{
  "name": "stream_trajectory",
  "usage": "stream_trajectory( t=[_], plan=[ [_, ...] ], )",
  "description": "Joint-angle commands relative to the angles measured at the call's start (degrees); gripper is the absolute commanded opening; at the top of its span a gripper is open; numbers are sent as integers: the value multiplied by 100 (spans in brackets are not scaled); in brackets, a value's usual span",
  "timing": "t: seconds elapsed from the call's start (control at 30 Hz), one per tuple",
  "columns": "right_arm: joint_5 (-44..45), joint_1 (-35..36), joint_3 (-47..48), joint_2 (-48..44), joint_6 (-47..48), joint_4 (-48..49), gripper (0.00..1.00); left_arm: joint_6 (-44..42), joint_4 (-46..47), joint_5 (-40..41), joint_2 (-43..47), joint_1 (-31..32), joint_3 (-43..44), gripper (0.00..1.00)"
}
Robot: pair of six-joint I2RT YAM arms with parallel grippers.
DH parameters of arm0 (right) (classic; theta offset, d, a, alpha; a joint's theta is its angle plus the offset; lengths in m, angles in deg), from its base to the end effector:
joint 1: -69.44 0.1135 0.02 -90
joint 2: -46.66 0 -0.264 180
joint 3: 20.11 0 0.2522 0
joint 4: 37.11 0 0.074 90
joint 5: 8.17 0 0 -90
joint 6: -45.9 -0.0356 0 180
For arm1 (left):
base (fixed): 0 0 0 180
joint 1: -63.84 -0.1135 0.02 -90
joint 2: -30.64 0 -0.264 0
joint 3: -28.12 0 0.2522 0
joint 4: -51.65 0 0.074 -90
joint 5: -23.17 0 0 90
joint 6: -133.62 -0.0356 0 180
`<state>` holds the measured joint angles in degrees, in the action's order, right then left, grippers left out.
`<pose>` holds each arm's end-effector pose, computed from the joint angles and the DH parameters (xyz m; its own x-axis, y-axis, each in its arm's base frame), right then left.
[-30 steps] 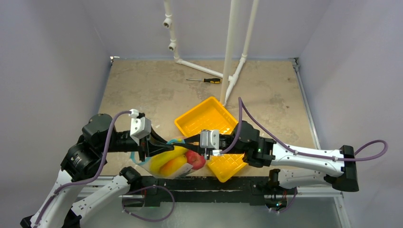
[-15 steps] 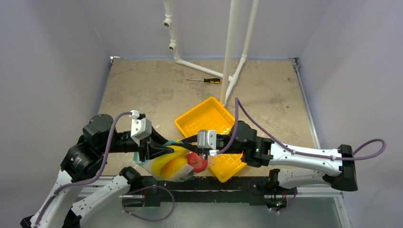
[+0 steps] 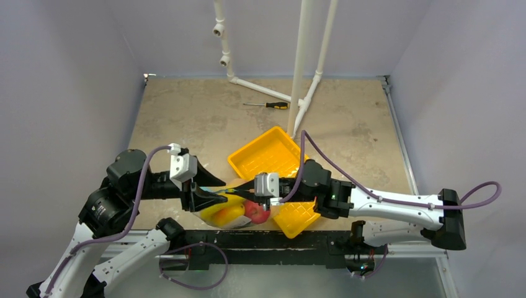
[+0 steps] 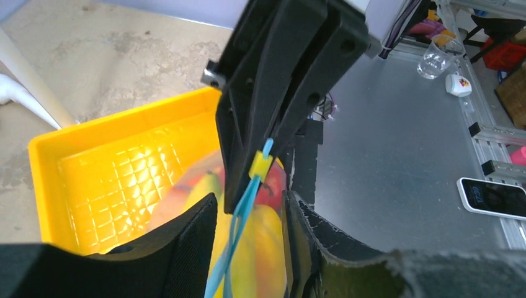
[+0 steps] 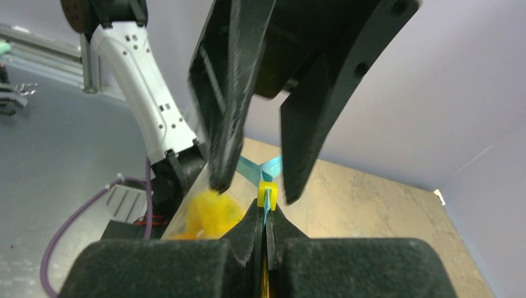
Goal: Place the food in the zip-top bag and seal the zipper
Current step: Adjust the zipper food storage bag at the center of the board.
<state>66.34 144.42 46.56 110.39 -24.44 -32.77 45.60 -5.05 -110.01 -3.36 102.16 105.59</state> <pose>0.0588 0.2560 0.3769 0.3672 0.1173 -0.9227 -0.9301 0.0354 -0.3656 0.0488 -0.0696 0.4118 -0.2131 0.1363 -0.9675 0.9680 0.1639 -0.1901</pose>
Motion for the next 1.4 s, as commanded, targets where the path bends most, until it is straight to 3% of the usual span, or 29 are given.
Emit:
stream_trajectory(
  t=[0.0, 0.3, 0.6, 1.37],
  plan=[
    [-281, 12, -127, 20, -64, 339, 0, 139, 595, 132, 42, 17, 225, 42],
    [-411, 17, -471, 142, -303, 804, 0, 215, 710, -138, 16, 19, 82, 34],
    [-353, 25, -696, 114, -444, 1001, 0, 288, 449, -288, 93, 21, -159, 40],
    [-341, 17, -703, 26, -1058, 595, 0, 377, 299, -536, -42, 17, -614, 34]
  ],
)
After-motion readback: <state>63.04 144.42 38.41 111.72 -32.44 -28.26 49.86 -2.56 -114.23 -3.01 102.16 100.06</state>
